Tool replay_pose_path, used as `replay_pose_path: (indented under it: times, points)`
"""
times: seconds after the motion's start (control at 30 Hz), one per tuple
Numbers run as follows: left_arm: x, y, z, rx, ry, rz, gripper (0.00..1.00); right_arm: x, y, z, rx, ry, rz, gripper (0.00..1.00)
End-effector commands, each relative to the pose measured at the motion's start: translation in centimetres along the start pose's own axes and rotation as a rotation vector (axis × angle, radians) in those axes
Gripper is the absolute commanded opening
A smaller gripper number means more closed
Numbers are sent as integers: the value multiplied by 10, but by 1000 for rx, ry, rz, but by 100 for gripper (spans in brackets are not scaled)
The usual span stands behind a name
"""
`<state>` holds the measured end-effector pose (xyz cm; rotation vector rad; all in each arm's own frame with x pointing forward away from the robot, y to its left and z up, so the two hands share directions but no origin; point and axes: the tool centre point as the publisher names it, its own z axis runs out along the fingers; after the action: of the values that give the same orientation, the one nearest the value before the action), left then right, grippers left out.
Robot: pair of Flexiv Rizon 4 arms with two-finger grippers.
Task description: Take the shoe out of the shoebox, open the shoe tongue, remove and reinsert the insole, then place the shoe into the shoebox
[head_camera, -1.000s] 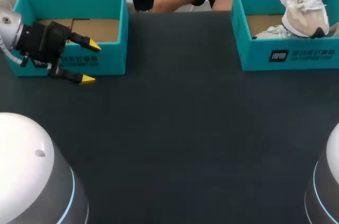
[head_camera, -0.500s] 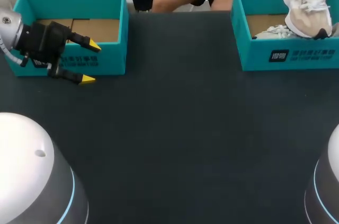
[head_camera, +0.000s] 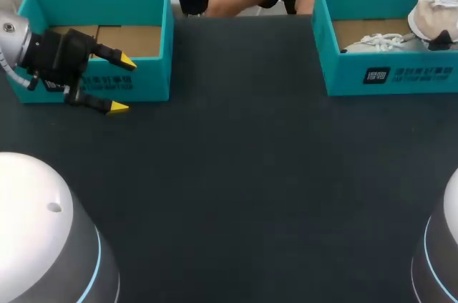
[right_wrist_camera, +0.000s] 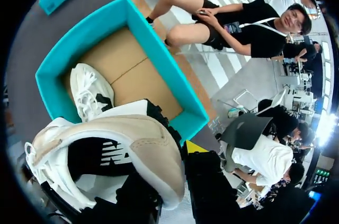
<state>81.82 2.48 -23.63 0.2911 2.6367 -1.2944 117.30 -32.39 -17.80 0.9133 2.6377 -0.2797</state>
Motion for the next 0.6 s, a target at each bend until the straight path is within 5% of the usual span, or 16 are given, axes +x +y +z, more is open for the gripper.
replay_pose_path:
  times: [0.03,0.33,0.6]
  points:
    - [0,-1,0,-4,1,0,100,-14,8,4,106,34,265,0]
    - [0,-1,0,-4,1,0,100,-20,-19,5,79,153,783,0]
    - [0,-1,0,-4,1,0,100,-9,-34,6,-10,105,1070,0]
